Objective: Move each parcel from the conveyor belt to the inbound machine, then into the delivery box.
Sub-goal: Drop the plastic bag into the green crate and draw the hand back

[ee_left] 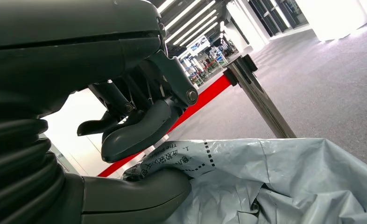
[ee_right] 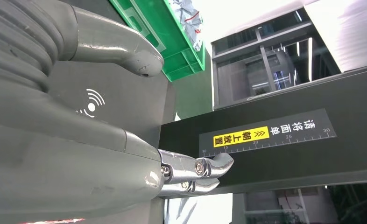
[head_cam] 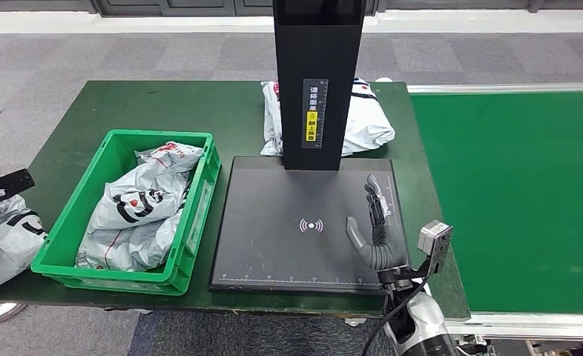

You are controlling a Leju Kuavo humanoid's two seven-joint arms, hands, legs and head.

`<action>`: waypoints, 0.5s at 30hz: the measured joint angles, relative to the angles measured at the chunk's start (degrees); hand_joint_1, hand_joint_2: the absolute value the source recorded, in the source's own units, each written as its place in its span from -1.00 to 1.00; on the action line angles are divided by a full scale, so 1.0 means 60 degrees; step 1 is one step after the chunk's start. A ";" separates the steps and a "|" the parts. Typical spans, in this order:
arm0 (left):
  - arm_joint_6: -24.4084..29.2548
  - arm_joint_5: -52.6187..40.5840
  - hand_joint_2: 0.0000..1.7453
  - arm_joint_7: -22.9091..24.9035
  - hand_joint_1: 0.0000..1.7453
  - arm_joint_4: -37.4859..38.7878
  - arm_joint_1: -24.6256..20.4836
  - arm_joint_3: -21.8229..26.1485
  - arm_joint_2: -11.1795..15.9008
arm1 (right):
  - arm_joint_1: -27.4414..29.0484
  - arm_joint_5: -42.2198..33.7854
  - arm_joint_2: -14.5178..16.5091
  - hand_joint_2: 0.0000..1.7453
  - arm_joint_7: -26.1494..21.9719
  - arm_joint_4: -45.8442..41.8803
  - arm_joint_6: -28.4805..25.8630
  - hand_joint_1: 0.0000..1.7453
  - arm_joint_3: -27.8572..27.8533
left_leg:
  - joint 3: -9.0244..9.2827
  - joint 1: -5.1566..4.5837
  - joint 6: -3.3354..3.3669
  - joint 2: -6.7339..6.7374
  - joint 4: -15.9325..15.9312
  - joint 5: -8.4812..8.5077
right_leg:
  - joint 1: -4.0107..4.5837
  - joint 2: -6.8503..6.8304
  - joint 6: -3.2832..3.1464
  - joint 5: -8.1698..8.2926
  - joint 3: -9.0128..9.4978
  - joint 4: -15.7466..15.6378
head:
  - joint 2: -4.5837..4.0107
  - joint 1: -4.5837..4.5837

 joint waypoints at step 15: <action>0.0003 0.0000 1.00 -0.0004 1.00 0.0052 -0.0035 0.0055 -0.0002 | -0.0042 0.0000 0.0000 1.00 0.0004 0.0095 0.0000 -1.00 0.0000 | 0.0000 0.0000 0.0000 0.0000 0.0000 0.0000 | 0.0000 0.0000 0.0000 0.0000 0.0000 0.0000 | 0.0000 0.0000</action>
